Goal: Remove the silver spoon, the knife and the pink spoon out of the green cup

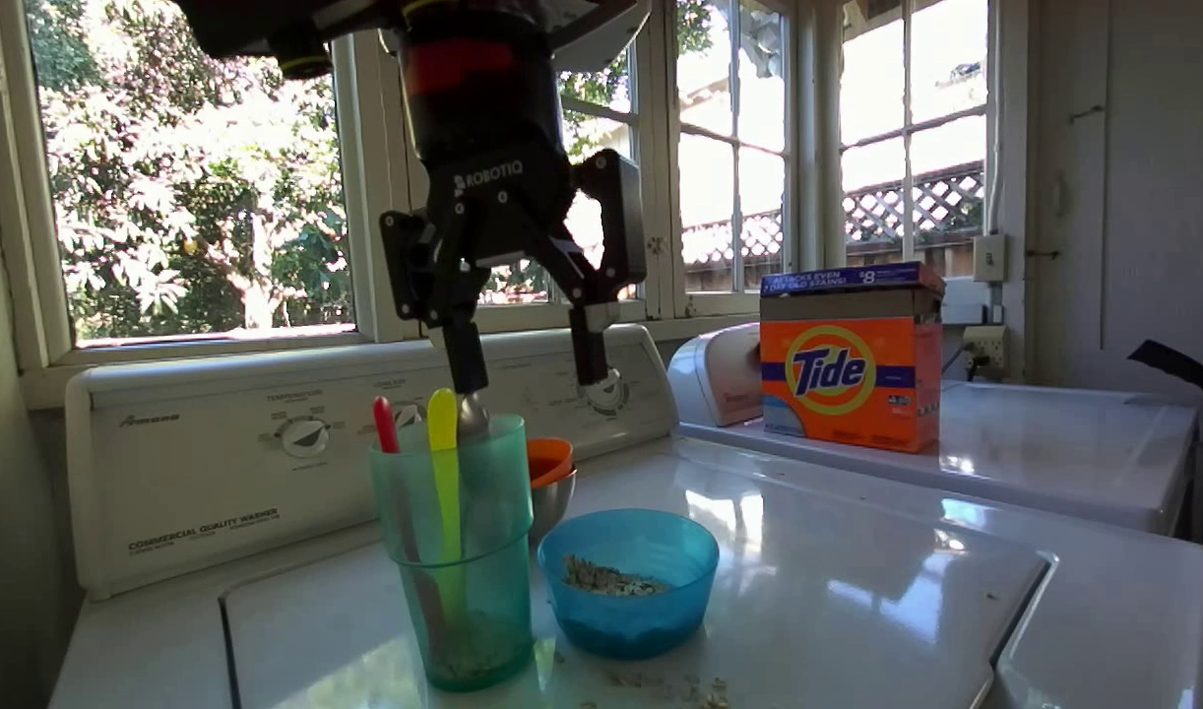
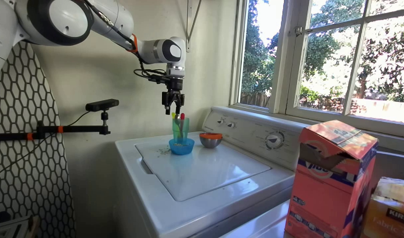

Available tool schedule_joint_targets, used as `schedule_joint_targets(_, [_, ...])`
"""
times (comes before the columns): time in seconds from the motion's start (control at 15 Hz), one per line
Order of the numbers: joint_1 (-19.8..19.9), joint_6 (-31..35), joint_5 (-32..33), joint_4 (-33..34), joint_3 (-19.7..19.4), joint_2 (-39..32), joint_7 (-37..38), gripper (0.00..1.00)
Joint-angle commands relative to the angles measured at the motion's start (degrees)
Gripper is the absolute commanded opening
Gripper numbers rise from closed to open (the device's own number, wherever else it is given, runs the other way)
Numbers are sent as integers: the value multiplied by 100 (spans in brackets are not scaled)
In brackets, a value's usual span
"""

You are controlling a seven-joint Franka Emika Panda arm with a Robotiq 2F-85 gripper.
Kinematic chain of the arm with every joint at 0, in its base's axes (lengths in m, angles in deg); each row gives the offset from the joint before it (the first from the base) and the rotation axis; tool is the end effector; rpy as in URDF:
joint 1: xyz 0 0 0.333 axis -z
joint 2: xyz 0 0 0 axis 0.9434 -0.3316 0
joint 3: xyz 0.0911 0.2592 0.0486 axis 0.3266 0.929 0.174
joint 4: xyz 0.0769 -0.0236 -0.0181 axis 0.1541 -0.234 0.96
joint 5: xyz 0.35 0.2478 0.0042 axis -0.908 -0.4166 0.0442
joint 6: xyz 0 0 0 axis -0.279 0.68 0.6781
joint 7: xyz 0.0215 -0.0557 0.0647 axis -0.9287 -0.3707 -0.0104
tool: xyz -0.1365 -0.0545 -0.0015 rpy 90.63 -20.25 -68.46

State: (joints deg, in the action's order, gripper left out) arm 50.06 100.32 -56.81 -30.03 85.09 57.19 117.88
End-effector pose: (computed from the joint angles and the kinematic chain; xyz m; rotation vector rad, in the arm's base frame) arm 0.6187 0.3055 0.4135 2.6172 -1.5687 0.0230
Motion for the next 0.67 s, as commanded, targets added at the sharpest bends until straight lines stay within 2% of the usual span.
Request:
schedule_joint_targets(0.0, [-112,-142,84,364,-56,-249,252,77])
schedule_joint_targets(0.4, [-121,-158,55,519,-57,-202,242,78])
schedule_joint_targets(0.53, [-135,-155,79,570,-65,-263,261,77])
schedule_joint_targets(0.6, [-141,-164,81,588,-70,-303,276,73])
